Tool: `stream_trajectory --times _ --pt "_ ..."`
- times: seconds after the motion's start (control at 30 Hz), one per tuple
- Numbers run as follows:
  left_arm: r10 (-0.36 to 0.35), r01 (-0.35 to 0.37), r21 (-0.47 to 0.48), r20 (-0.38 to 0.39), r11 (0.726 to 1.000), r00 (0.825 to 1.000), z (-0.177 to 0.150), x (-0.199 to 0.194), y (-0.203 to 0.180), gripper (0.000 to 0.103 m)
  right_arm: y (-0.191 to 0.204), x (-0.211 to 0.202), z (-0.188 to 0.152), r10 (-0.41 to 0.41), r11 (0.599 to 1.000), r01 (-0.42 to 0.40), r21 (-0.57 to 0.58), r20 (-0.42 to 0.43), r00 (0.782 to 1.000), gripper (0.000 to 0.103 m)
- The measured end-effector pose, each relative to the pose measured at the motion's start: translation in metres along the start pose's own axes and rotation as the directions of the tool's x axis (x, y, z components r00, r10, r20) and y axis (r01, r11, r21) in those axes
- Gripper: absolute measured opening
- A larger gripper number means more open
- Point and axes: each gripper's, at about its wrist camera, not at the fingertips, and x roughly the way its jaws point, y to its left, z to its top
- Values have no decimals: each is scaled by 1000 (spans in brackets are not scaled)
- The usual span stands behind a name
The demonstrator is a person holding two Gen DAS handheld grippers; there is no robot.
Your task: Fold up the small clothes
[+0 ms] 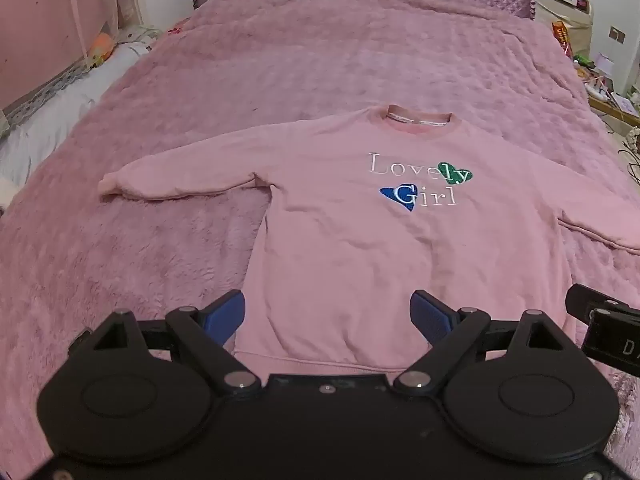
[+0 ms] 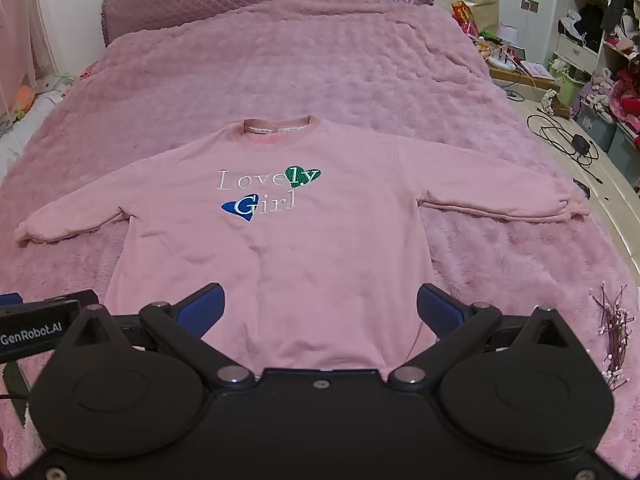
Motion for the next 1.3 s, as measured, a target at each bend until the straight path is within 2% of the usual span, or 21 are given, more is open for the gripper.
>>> stream_trajectory --times 0.23,0.27,1.3 --pt "-11 11 25 10 1000 1000 -1 -3 -3 95 0 1 0 -7 1000 7 -5 7 1000 103" --pt "3 -3 -5 -3 1000 1000 -3 1 5 95 0 1 0 -7 1000 7 -4 8 1000 103" --pt "3 -3 10 -4 1000 1000 1 5 1 95 0 1 4 -14 1000 14 -15 25 1000 103"
